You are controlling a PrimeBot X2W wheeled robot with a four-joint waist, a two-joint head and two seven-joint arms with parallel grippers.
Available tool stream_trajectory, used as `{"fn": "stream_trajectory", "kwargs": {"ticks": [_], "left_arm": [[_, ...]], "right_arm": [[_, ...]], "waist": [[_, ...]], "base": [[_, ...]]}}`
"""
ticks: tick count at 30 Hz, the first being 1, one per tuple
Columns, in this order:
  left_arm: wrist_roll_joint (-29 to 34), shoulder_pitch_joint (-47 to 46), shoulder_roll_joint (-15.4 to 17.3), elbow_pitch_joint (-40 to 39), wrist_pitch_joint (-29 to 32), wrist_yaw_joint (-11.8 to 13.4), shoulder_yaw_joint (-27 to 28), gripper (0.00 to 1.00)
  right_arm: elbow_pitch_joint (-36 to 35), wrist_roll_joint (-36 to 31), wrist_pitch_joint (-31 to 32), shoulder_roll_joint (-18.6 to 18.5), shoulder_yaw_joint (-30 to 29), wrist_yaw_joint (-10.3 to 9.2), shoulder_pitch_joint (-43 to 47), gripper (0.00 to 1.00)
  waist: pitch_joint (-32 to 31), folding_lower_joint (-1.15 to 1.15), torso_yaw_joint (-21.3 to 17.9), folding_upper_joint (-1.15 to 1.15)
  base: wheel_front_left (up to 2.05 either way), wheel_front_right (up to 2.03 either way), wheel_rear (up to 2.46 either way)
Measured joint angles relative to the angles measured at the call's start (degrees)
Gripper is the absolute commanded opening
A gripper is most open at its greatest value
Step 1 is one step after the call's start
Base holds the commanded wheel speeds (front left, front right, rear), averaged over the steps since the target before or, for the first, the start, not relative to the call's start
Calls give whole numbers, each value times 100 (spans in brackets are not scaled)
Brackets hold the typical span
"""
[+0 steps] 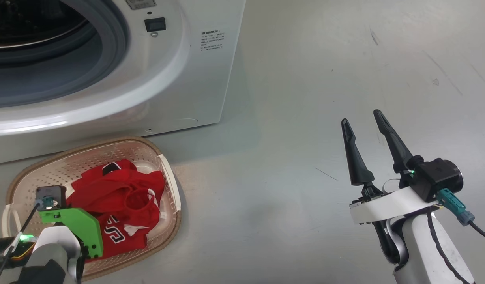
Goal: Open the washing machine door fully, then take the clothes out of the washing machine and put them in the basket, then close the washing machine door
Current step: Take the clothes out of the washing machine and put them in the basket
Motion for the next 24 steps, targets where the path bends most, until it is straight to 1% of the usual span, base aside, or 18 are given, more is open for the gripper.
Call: {"fn": "stream_trajectory", "kwargs": {"ticks": [8,9,10,13,20,24], "left_arm": [[-2,-124,1,310,-58,12,34,0],[-11,-148,0,342,-59,12,38,19],[-8,-172,1,378,-97,13,35,100],[-9,-222,1,475,-158,60,60,100],[-8,-296,-9,670,-310,60,25,100],[-8,-341,-42,711,-520,58,8,100]], "right_arm": [[-3,0,0,-1,-1,0,-45,100],[-3,0,0,-1,-1,0,-48,100],[-2,0,0,-1,-1,0,-51,100],[-2,0,0,-1,0,-1,-56,100],[16,0,0,-1,-44,-2,-59,100],[42,1,0,-1,-57,-2,-59,100]], "waist": [[44,0,-14,0],[47,0,-15,0],[49,0,-16,0],[48,0,-16,0],[-35,0,44,0],[-125,0,104,0]], "base": [[0,0,0],[0,0,0],[0,0,0],[0,0,0],[0,0,0],[0,0,0]]}}
